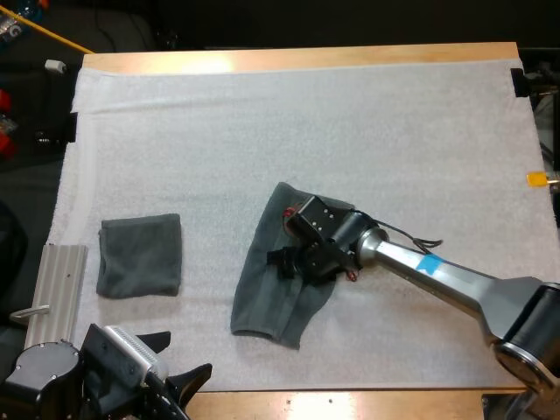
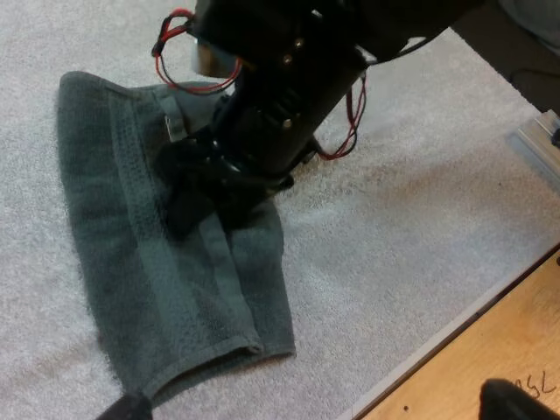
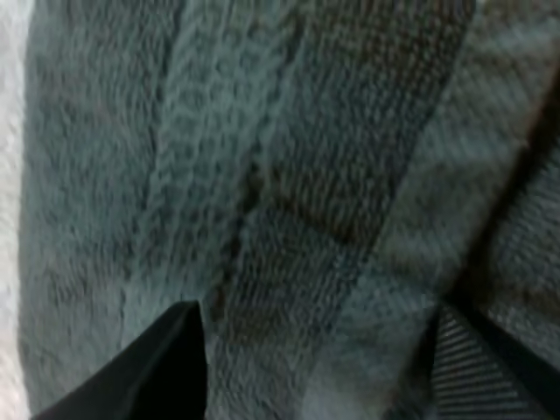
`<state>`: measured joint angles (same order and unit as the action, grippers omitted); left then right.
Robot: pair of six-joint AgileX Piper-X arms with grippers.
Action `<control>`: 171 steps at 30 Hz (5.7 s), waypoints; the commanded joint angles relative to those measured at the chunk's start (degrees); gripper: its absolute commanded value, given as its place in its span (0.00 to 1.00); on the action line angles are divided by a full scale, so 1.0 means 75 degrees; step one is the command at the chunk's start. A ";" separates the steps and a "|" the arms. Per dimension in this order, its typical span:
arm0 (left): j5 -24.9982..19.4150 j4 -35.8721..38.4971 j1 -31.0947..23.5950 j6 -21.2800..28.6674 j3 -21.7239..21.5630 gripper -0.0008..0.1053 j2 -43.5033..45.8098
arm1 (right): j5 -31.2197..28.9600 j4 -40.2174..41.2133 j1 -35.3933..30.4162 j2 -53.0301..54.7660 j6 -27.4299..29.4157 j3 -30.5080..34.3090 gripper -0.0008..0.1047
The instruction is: Pick towel from pile, fold and stack
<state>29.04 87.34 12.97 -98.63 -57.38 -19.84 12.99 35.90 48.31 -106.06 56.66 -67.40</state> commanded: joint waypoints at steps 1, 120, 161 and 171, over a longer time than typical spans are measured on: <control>0.0050 0.0148 0.0027 -0.0059 -0.0043 0.66 0.0007 | 0.0123 -0.0157 -0.0009 -0.0001 -0.0174 -0.0031 0.53; -0.0889 -0.2086 0.3597 0.1514 0.0824 0.66 -0.2876 | -0.2504 0.4752 -0.2684 0.0062 0.4766 -0.1367 0.01; -0.3918 -0.5315 0.6383 0.2749 0.2244 0.58 -0.7417 | -0.2504 0.3540 -0.2781 0.0916 0.4261 0.0268 0.01; -0.4010 -0.5517 0.6383 0.2713 0.2244 0.57 -0.8769 | -0.2504 0.3592 -0.2781 0.0916 0.4246 0.0268 0.01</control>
<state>0.00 46.27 60.64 -78.50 -40.76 -85.36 -5.44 62.60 27.72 -99.90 88.77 -65.41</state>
